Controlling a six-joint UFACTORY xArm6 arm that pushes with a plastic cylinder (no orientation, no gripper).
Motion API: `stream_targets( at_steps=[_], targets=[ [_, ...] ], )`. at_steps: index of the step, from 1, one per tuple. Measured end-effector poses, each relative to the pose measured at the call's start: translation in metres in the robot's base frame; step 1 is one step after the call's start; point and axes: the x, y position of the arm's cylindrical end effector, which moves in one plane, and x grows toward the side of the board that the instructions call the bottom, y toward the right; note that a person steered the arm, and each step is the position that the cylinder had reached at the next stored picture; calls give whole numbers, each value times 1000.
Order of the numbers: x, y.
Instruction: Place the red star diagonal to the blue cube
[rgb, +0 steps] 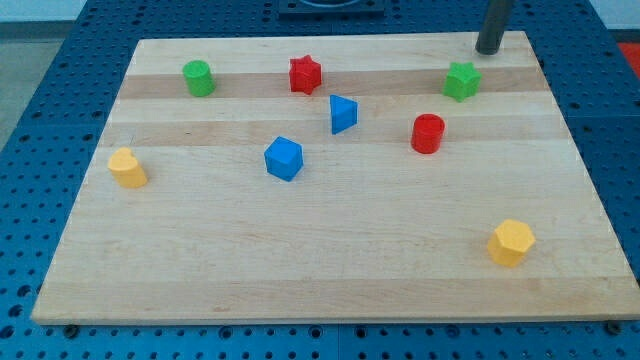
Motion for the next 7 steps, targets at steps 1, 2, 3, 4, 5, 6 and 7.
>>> stream_targets(
  at_steps=[1,2,3,4,5,6,7],
  targets=[
    [-10,0],
    [-12,-7],
    [10,-27],
    [17,-90],
    [28,-150],
    [29,-161],
    [27,-200]
  ],
)
